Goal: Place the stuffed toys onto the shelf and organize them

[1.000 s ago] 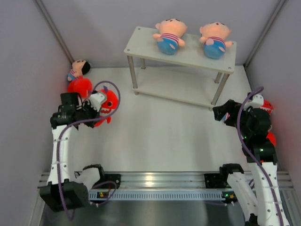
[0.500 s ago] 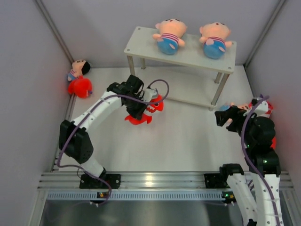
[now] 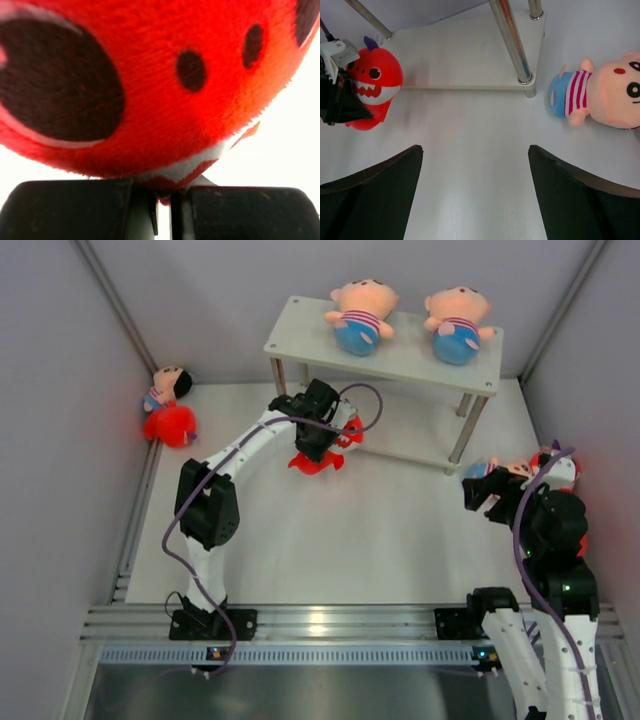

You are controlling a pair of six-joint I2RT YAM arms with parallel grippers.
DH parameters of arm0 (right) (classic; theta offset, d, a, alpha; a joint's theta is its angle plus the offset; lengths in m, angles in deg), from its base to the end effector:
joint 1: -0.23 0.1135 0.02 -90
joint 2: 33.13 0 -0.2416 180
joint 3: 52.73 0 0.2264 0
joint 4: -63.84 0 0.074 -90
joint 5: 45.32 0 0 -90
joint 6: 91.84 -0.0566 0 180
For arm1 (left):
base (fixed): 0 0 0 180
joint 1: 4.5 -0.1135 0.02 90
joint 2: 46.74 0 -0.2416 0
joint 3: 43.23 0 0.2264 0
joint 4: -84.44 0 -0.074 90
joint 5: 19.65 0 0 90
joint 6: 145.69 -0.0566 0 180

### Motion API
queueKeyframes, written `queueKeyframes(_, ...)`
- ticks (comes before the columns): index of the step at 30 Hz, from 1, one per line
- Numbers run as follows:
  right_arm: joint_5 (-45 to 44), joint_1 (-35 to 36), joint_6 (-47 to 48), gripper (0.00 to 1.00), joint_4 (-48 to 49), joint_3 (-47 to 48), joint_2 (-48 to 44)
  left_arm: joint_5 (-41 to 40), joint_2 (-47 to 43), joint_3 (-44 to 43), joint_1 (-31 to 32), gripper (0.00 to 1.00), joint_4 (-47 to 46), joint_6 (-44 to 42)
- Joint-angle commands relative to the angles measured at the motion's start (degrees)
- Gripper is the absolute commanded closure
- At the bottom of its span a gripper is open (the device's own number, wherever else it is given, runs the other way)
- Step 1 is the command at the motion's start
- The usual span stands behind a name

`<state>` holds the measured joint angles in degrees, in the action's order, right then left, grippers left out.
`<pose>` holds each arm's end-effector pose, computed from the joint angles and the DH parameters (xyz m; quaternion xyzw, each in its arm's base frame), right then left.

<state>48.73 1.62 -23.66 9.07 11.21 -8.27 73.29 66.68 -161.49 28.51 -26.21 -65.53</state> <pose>0.1020 0.0065 0.3225 0.1203 0.7877 0.1490 0.5856 0.3320 -0.2191 0.2365 0.3614 0.9056 -0.0688 0.2110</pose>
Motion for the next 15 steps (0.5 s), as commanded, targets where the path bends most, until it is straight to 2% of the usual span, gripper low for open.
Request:
queueKeyframes(1, -1.1, 0.6, 1.2, 0.12, -0.6, 3.0, -0.4, -2.3, 1.3, -5.3, 0.2, 1.0, -4.0, 2.4)
queueKeyframes(2, -1.0, 0.6, 1.2, 0.12, -0.7, 3.1, -0.5, -4.2, 2.2, -6.6, 0.2, 1.0, -3.9, 2.4)
queueKeyframes(8, -0.9, 0.6, 1.6, 0.12, -1.2, 2.9, -1.1, -4.1, 3.4, -7.9, 0.3, 1.0, -4.0, 2.9)
queueKeyframes(12, 8.6, 0.5, 2.1, 0.14, 0.0, 0.9, -2.3, 4.1, -0.9, -2.7, 0.2, 1.0, -4.0, 4.9)
queueKeyframes(14, 14.8, 0.6, -0.8, 0.18, 5.2, -3.4, -3.2, 7.7, -4.2, 0.5, 0.2, 1.0, -4.0, 8.1)
queueKeyframes(15, 20.7, 0.6, -3.2, 0.21, 7.9, -5.1, -4.0, 9.3, -5.4, 1.2, 0.2, 1.0, -4.0, 8.9)
